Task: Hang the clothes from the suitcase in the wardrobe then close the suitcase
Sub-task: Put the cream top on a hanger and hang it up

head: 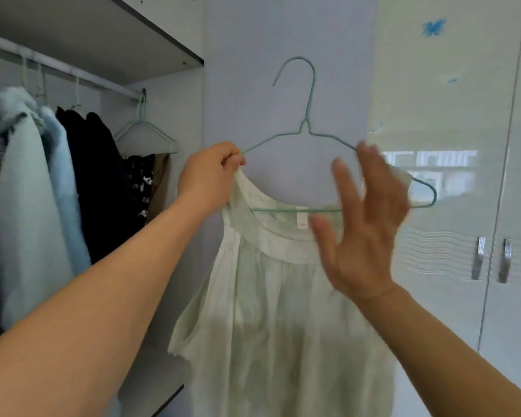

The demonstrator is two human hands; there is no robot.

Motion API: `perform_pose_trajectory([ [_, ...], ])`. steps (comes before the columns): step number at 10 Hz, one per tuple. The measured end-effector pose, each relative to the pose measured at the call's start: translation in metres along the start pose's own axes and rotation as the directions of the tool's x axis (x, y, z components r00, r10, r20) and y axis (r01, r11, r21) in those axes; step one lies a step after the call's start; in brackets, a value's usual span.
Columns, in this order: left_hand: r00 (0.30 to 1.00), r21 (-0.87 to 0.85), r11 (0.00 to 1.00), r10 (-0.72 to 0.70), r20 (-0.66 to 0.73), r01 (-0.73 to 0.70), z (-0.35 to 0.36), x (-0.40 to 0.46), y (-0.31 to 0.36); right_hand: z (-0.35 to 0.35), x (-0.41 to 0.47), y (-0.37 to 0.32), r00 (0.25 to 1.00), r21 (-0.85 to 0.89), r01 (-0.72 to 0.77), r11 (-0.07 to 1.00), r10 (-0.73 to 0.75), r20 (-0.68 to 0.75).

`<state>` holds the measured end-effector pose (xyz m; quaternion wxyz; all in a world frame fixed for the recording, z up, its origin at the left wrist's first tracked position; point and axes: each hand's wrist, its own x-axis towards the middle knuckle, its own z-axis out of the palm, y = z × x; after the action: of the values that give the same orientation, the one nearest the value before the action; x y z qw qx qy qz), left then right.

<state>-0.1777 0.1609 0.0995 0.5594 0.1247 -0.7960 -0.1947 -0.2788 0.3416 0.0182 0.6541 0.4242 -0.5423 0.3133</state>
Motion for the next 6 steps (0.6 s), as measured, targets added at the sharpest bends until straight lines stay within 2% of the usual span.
perform_pose_trajectory([
  [1,0.991,-0.018,1.0,0.016,-0.13,-0.018,-0.015,0.015,0.017,0.016,-0.063,-0.032,0.201,0.24,0.177,0.954,-0.274,0.941],
  [2,0.989,0.02,1.0,0.01,-0.149,-0.008,-0.028,0.023,0.016,0.014,-0.088,-0.041,-0.452,-0.021,-0.201,0.979,-0.074,0.889],
  [3,0.996,0.105,0.994,-0.018,-0.084,0.026,-0.032,0.019,0.0,0.017,-0.056,-0.038,0.27,0.178,-0.439,0.881,-0.06,0.961],
  [4,0.999,0.11,0.993,-0.042,-0.013,0.043,-0.024,0.006,-0.017,0.016,-0.001,-0.028,0.915,0.168,-0.233,0.958,0.157,0.373],
  [5,0.998,0.059,0.996,-0.061,-0.007,0.061,-0.027,-0.002,-0.023,0.017,0.009,-0.014,0.911,-0.086,-0.078,0.993,0.106,0.397],
  [6,0.997,0.195,0.98,-0.053,0.049,0.042,-0.035,-0.006,-0.033,0.015,-0.004,-0.013,0.532,-0.005,-0.078,0.997,0.047,0.845],
])
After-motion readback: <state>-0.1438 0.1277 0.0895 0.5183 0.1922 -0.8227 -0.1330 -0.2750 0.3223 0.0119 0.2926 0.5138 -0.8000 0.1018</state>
